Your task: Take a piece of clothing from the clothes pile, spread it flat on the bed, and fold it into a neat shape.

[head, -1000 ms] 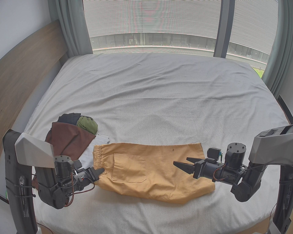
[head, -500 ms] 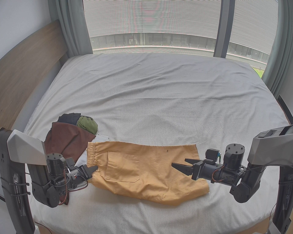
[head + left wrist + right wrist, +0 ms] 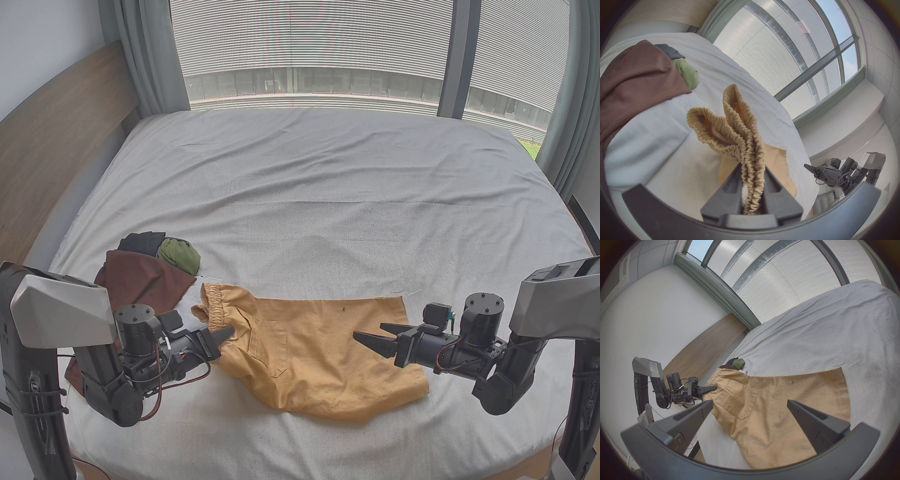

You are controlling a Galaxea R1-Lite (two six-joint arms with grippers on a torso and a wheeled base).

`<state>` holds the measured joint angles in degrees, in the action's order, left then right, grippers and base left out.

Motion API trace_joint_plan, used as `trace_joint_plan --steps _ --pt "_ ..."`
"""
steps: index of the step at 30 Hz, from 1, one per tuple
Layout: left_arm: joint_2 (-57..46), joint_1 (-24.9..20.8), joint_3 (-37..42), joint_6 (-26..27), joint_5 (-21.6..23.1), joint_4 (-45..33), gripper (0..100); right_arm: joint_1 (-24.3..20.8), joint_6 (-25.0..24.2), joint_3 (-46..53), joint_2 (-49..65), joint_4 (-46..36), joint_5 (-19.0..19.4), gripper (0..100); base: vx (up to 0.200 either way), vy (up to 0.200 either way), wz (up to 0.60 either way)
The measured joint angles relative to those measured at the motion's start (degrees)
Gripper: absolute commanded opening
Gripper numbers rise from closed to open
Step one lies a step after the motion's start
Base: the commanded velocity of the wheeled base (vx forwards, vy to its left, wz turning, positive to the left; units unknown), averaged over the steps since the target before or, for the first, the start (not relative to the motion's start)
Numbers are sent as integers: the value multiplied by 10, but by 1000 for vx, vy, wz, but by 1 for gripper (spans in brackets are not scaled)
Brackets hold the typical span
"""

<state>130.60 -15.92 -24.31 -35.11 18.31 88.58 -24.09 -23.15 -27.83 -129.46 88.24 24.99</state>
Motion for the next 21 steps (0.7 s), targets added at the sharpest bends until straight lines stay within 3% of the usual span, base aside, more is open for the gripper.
trace_joint_plan --steps 21 --pt "24 -112 -96 -26 -33 -1 0 47 -1 -3 38 -1 5 100 0 0 0"
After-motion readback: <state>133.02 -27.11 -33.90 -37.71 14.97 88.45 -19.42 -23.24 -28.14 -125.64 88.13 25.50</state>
